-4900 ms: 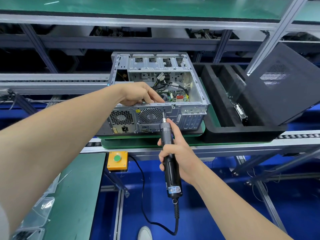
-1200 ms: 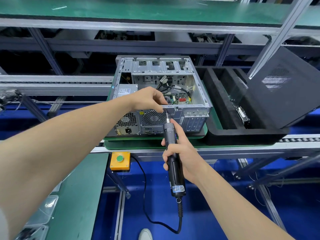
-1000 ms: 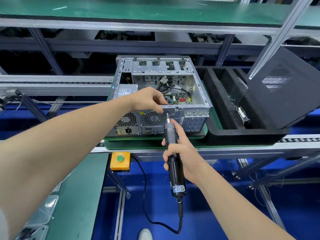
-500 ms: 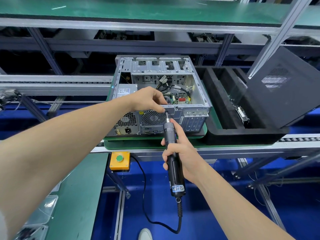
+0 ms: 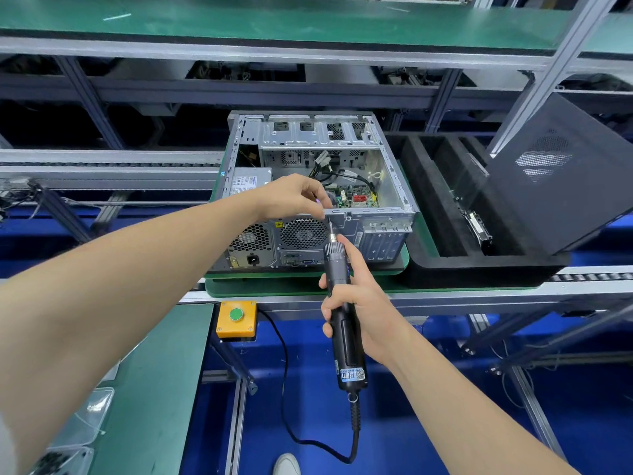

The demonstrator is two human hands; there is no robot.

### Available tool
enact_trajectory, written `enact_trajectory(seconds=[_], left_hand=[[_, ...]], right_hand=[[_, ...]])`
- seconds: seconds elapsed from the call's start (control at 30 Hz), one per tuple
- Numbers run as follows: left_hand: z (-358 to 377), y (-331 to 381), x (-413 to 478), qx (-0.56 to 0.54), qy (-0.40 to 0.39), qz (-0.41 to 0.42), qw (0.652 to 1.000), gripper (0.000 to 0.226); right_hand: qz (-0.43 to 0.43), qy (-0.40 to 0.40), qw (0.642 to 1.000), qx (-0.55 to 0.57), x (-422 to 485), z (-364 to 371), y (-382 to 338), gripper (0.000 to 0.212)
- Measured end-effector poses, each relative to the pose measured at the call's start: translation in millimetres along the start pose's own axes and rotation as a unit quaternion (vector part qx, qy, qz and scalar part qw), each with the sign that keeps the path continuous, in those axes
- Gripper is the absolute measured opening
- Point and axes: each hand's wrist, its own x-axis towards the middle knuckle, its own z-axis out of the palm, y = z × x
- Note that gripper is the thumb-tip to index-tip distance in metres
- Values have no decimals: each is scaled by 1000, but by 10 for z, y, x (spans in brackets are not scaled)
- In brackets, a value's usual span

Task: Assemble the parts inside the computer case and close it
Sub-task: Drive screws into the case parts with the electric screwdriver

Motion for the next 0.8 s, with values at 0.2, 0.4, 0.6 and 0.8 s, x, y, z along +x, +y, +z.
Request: enact_trajectory(seconds=[0.2,0.4,0.6,0.8], left_hand=[[-51,54,-21,-51,-32,9,998,10],[-67,49,6,-39,-48,-3,998,21],[-87,18,10,-28,-42,-6,999,22],[-61,18,31,-12,-38,-20,999,26]], right_hand=[[-24,-10,1000,3,-5,6,-66,105],[-31,-11,999,12,30,32,-103,105],[-27,-7,1000,15,51,68,-97,104],[-20,13,1000,0,60,85,-112,105]])
